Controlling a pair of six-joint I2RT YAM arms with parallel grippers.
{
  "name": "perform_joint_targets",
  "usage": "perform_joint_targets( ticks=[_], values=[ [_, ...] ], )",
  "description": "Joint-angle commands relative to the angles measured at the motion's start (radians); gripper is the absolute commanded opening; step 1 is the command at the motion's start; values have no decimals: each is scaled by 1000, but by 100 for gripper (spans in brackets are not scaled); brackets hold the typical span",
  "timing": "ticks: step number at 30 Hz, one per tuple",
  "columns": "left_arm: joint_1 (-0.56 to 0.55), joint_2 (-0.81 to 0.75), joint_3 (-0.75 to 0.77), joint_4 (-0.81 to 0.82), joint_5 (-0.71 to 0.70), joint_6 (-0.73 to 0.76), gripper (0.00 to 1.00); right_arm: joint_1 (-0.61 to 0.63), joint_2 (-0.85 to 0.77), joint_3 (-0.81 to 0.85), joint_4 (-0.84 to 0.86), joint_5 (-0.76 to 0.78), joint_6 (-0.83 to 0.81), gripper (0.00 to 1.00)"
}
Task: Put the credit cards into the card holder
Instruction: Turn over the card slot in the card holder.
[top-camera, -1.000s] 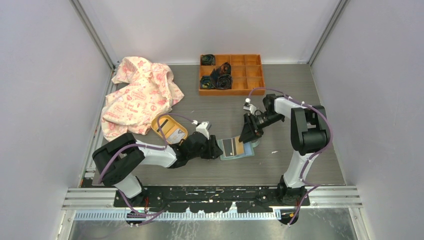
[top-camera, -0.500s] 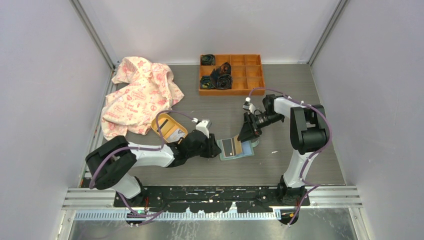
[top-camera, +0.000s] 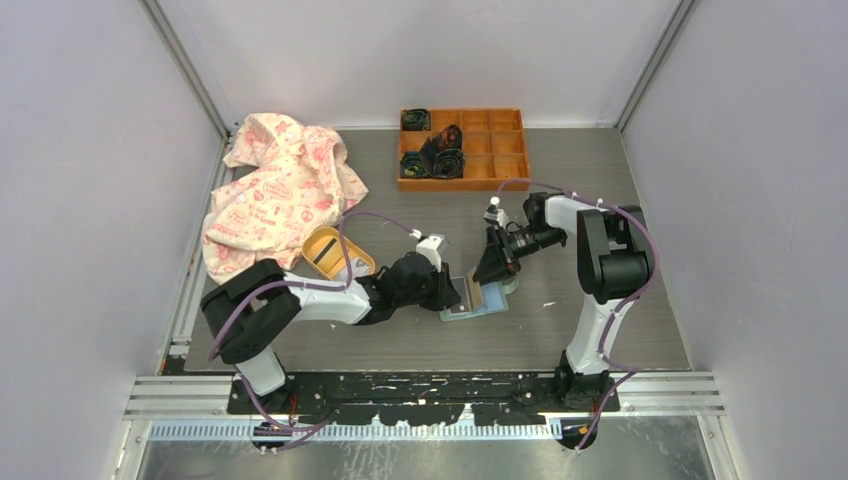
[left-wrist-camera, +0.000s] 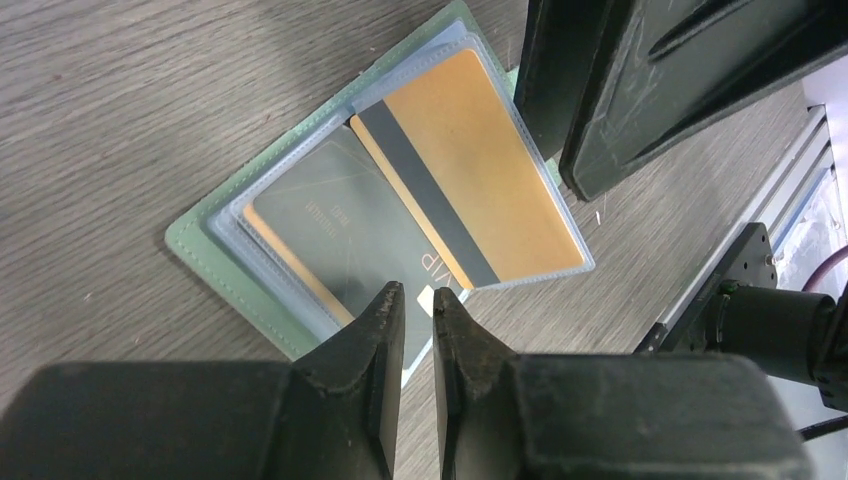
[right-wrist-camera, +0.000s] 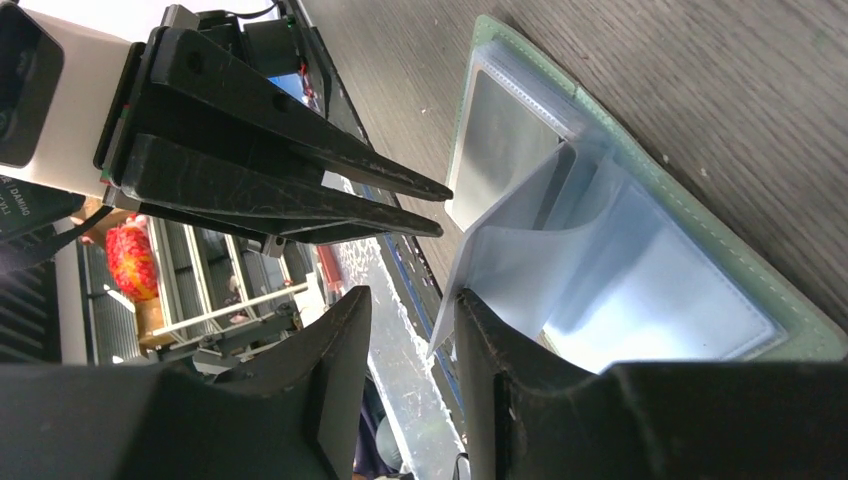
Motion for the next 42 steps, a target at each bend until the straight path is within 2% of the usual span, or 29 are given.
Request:
perform_joint_targets(
  ticks=[1,7,12,20,24,28,31,32,36,37,39,42],
  values=[
    [-4,37,63,37,23,27,17,13,10,27,-5,-40,-1,42],
    [-2,77,74,44,18,27,15,28,12,27,-5,-42,-2,42],
    [-2,44,43,46,6,31,15,65,21,27,0,-44,-3,42],
    [-2,-127,-102,1,-81,18,15,112,49,34,11,-16,3,42],
    [-2,-236,-172,-42,-108,19,16,142,43,30,53,50,44,42],
    [-2,-370,-216,-113,-121,52,19,152,13,65,2,86,-7,41],
    [-1,-492,-216,-212,-140,115,25,153,-67,94,-43,154,-71,40],
    [2,-535,-209,-257,-156,139,31,157,-109,98,-35,213,-79,40],
    [29,-706,-188,-445,-260,233,67,172,-327,56,69,461,-90,42],
    [57,-738,-180,-507,-275,247,73,174,-385,42,108,519,-90,45],
    [151,-778,-152,-588,-230,273,78,176,-491,16,193,618,-84,57],
    [342,-771,-85,-697,-83,313,78,175,-618,-1,310,638,-122,97]
  ],
)
